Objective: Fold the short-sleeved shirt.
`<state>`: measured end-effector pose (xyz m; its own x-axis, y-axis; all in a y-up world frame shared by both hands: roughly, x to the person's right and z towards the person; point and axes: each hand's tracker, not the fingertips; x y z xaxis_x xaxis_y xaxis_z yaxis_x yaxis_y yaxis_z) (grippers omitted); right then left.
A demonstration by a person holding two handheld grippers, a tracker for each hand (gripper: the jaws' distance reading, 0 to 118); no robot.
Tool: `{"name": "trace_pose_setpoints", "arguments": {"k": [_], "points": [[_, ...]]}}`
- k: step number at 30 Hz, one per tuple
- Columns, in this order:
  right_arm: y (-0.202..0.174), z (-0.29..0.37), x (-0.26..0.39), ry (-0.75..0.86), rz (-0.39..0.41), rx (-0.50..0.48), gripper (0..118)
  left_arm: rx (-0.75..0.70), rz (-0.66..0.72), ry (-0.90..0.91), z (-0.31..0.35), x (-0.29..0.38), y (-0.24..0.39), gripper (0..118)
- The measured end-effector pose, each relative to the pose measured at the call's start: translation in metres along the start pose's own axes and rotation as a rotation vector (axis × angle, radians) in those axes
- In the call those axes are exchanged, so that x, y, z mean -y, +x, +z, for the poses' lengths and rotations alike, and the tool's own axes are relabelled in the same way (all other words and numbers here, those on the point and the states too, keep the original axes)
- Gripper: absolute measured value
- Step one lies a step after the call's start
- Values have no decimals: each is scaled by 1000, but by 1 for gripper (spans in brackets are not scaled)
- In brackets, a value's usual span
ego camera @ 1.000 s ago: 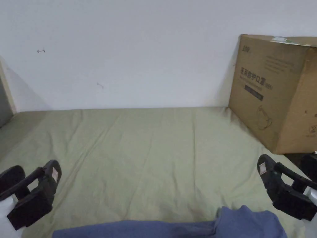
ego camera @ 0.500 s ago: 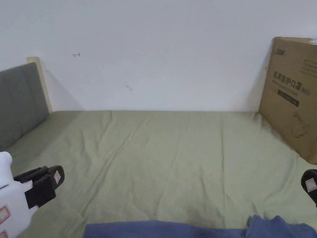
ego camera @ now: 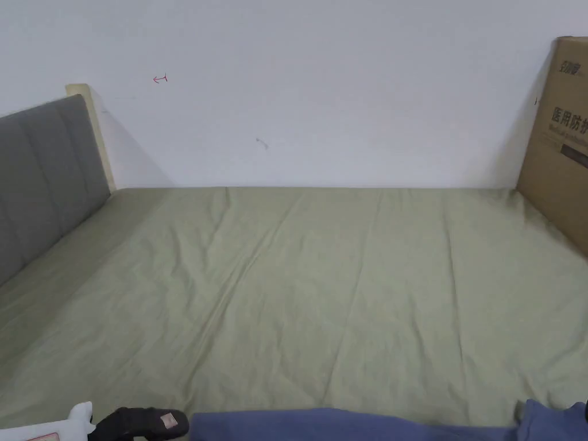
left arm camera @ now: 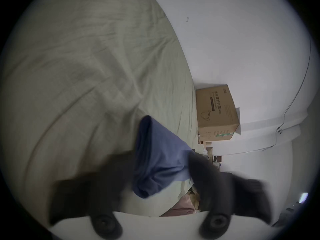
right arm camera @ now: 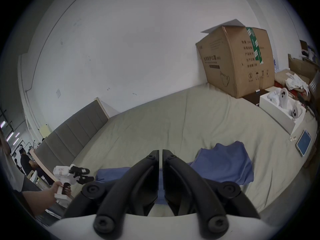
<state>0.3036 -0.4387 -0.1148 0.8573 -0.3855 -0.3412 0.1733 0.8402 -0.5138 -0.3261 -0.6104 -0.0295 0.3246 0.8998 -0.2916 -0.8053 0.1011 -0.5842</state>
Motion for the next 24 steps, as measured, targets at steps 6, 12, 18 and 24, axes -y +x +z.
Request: {"name": "trace_pose_setpoints", "arguments": {"k": [6, 12, 18, 24], "points": [[1, -8, 2, -44, -23, 10, 5, 198, 72, -44, -36, 10, -13, 104], [1, -19, 7, -104, -42, 8, 5, 144, 53, -168, -108, 33, -2, 66], [-1, -20, 5, -123, -65, -22, 5, -126, -180, -81, -99, 29, 35, 11], [-9, -12, 8, -136, -36, -57, 5, -607, -650, 49, -44, 43, 101, 11]]}}
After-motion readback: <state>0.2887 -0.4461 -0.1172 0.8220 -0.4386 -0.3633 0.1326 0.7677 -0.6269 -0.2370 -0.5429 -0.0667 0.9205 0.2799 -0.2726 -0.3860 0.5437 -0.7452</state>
